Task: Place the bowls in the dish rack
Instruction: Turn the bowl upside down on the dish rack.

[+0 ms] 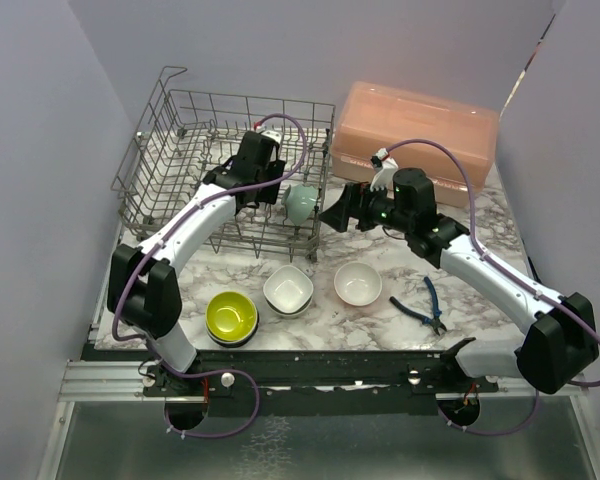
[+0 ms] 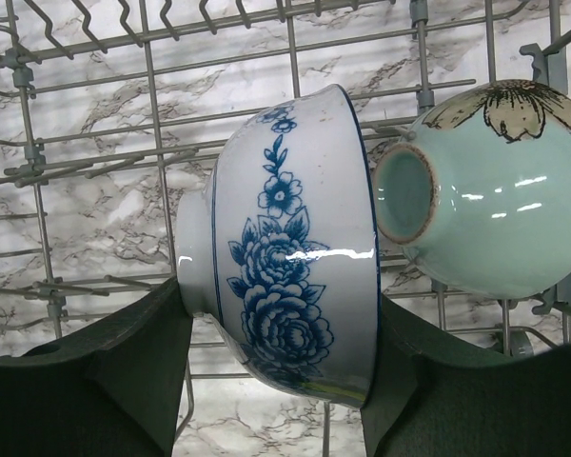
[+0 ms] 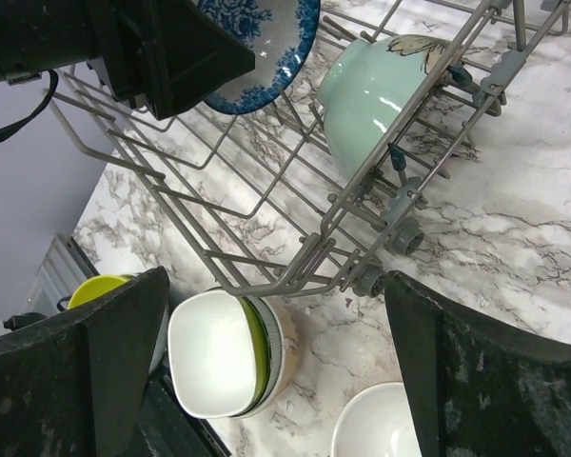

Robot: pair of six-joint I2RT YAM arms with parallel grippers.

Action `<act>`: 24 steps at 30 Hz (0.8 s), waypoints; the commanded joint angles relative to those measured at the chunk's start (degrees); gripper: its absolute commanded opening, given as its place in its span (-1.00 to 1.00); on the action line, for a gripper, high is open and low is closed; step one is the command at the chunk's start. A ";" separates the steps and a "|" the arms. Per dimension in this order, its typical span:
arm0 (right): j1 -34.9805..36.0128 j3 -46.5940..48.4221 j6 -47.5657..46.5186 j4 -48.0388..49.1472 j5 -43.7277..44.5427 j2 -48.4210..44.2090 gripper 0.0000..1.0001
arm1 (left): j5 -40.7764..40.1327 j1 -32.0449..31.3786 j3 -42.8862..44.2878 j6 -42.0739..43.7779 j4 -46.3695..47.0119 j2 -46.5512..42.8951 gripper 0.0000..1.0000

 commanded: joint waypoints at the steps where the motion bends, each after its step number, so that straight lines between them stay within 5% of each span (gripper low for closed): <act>1: 0.31 -0.92 -1.04 -1.15 0.87 -0.82 1.00 | -1.28 -0.48 2.64 0.63 0.89 0.83 -1.00; 24: 0.31 -1.82 -1.11 -0.91 0.19 -0.91 1.00 | -3.32 -0.80 3.57 -0.97 0.45 4.35 -1.00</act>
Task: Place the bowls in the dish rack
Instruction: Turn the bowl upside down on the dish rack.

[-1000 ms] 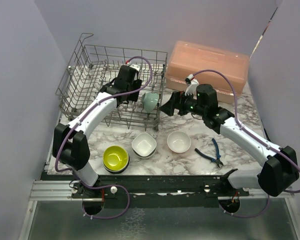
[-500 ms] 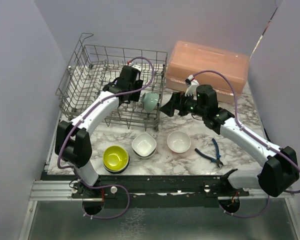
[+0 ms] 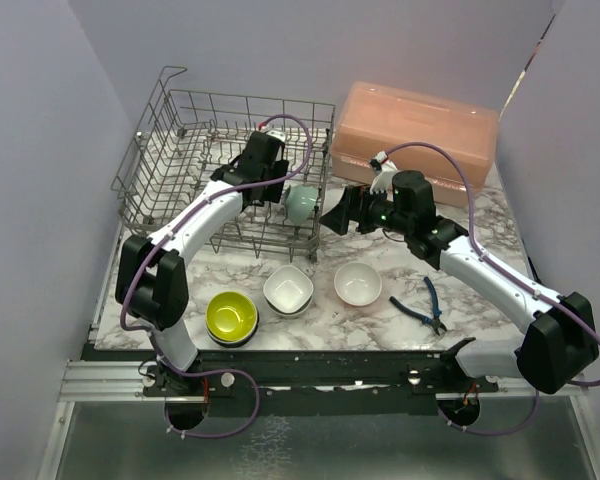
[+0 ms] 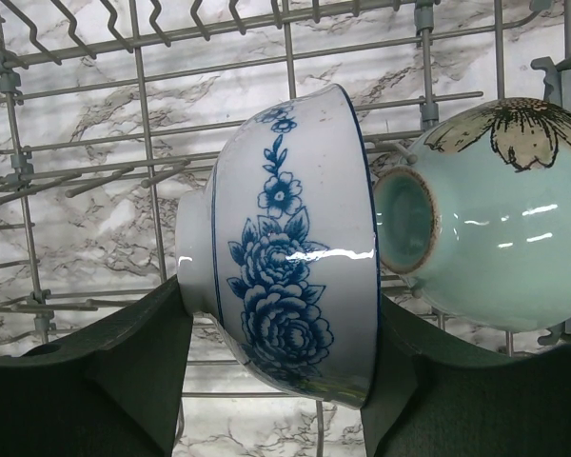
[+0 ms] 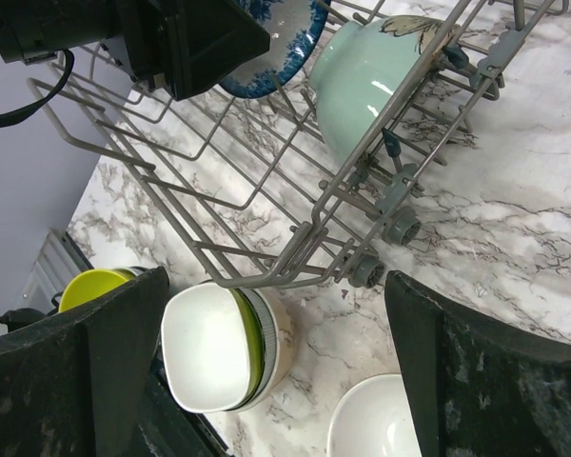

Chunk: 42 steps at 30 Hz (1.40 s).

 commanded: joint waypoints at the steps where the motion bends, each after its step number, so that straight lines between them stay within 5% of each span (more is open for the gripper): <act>1: 0.31 -0.74 -1.14 -0.92 0.20 -0.89 1.00 | -2.15 -0.62 2.02 -0.26 -0.57 0.89 -1.00; 9: 0.31 -0.67 -1.36 -1.15 -0.03 -0.43 1.00 | -3.68 -1.51 2.71 0.34 -1.93 2.31 -0.95; 12: 0.31 -0.59 -1.36 -1.26 -0.19 -0.52 1.00 | -3.85 -1.50 2.91 0.46 -2.16 2.59 -0.69; 17: 0.31 -0.59 -1.40 -1.54 0.16 -0.70 1.00 | -4.13 -1.56 2.86 0.31 -2.37 2.19 0.04; 26: 0.31 -0.86 -1.31 -1.67 -0.17 -1.03 1.00 | -2.97 -1.56 2.65 -0.08 -1.88 0.41 0.74; 35: 0.31 -0.83 -1.40 -1.78 -0.31 -0.85 0.99 | -1.78 -1.56 1.81 -0.26 -0.65 -1.56 0.81; 42: 0.31 -0.25 -1.67 -2.02 -0.41 -0.41 0.99 | 0.25 -1.56 1.10 -0.08 0.27 -1.53 0.69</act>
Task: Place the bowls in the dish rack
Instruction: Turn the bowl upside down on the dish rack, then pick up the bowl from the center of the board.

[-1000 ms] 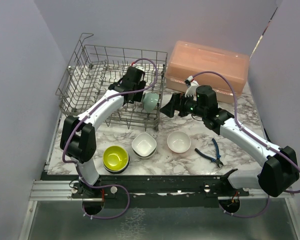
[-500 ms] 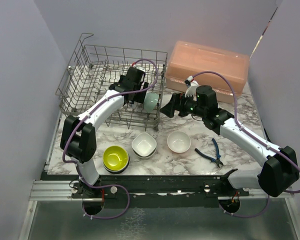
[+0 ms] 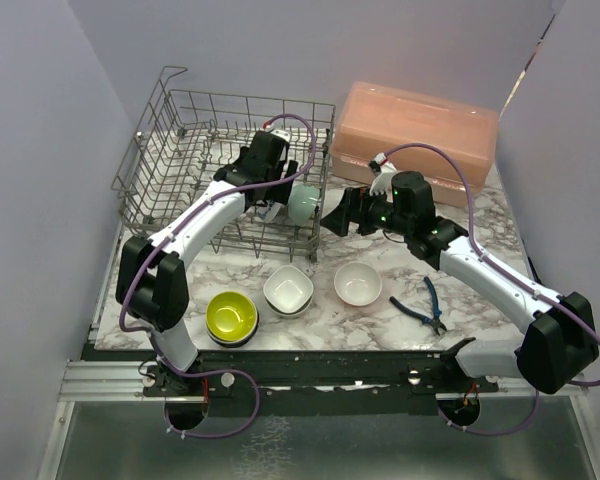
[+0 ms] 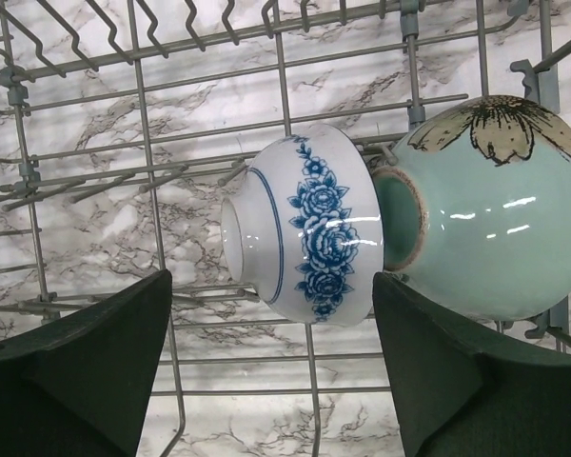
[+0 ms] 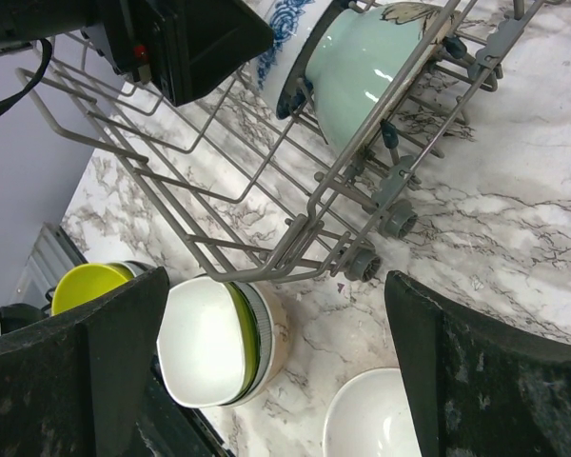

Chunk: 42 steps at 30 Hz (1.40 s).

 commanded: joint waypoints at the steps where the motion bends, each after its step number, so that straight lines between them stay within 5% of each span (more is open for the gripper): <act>1: 0.31 0.17 -1.07 -1.46 -0.35 -0.35 0.99 | 1.65 -0.07 -0.17 0.01 1.19 -1.61 0.64; 9: 0.31 0.41 -1.33 -1.68 -0.34 -0.22 0.99 | 1.82 -0.07 0.27 0.05 0.57 -0.04 0.52; 20: 0.32 -1.67 -2.10 -1.87 -0.05 -0.99 0.99 | 3.34 -0.05 -0.24 0.11 1.84 -3.46 0.66; 32: 0.25 -10.52 -3.06 -7.36 8.31 -8.68 0.99 | 13.25 -0.03 -12.47 0.58 18.34 -18.73 0.98; 42: 0.22 -19.85 2.98 -11.38 16.68 -18.22 0.99 | 26.76 0.02 -20.02 -0.35 30.59 -25.98 0.98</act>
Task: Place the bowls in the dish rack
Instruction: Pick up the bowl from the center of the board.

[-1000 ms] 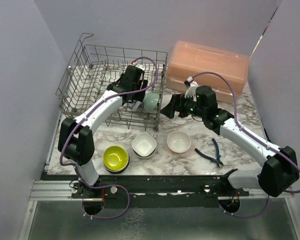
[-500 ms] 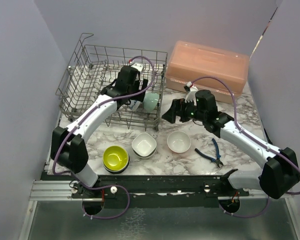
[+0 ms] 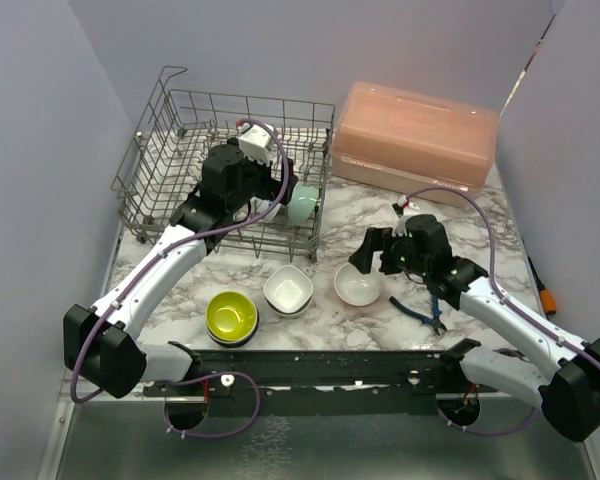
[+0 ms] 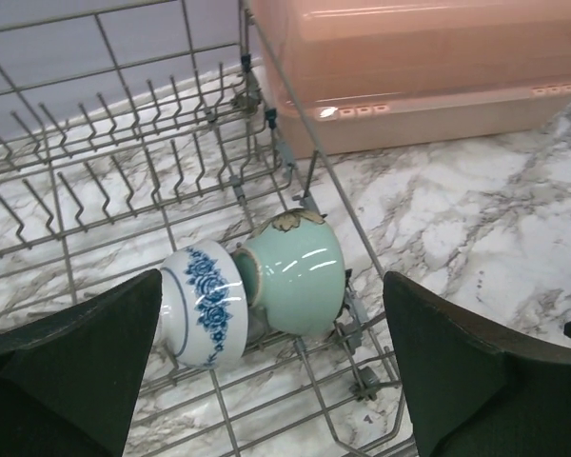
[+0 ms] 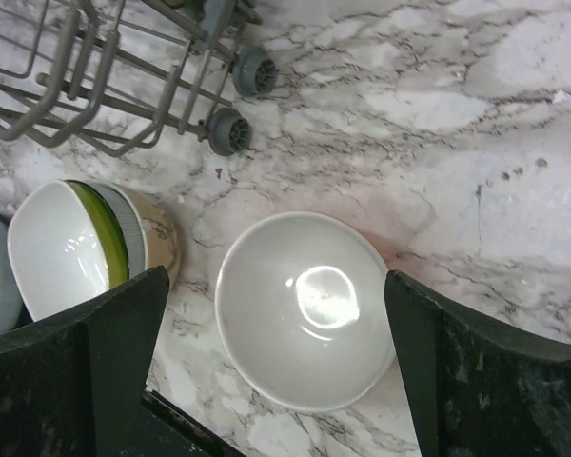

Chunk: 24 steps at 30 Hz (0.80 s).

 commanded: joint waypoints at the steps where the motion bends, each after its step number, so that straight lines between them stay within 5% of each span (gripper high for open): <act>1: 0.22 -3.53 3.97 -3.67 5.69 -3.99 0.99 | 9.53 0.02 -2.99 -0.70 8.00 -2.75 0.98; 7: 0.22 -7.85 8.77 -5.30 6.39 -6.90 0.98 | 9.61 0.02 -8.52 -3.18 16.23 -6.76 0.98; 18: 0.22 -12.05 9.85 0.23 3.31 -0.99 0.79 | 9.61 0.02 -8.82 -4.01 16.71 -7.02 0.98; 24: 0.22 -11.93 8.97 3.30 3.08 1.91 0.39 | 10.47 0.00 -8.66 -4.24 16.70 -6.62 0.98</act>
